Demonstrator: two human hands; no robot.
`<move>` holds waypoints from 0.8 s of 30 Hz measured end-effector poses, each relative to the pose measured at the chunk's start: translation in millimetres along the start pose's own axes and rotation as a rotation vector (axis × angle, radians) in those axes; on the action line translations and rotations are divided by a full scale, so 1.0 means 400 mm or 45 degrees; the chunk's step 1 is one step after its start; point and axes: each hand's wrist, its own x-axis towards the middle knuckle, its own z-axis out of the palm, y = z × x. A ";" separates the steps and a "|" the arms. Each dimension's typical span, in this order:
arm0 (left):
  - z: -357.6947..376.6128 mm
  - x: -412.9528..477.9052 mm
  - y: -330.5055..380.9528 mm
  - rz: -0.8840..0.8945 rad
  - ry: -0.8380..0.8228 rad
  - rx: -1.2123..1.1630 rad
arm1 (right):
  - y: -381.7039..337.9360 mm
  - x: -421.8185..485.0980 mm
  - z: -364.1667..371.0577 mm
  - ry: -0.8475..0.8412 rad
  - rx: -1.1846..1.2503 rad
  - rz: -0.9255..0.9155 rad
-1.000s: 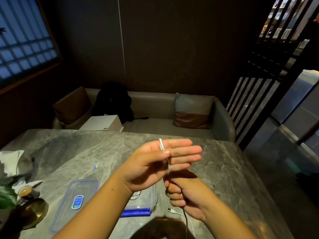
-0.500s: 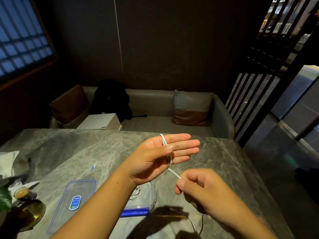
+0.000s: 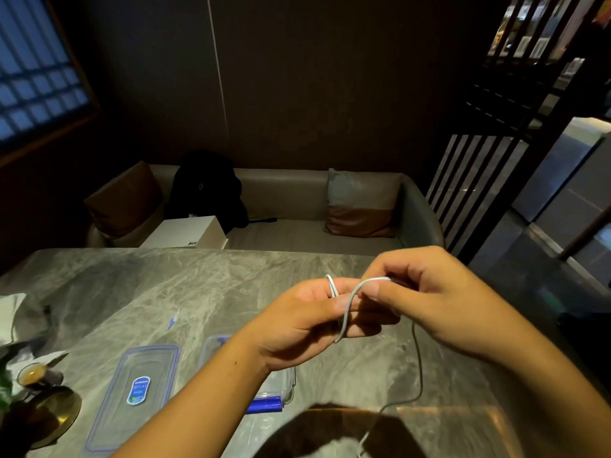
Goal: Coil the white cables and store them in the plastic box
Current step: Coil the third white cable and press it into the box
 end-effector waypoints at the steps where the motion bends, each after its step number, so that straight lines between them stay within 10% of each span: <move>1: 0.002 -0.002 0.000 0.001 -0.011 -0.043 | 0.001 0.006 -0.007 0.007 -0.004 -0.009; 24: 0.055 0.004 0.009 -0.103 -0.246 -0.070 | 0.036 0.050 -0.028 0.056 0.076 -0.133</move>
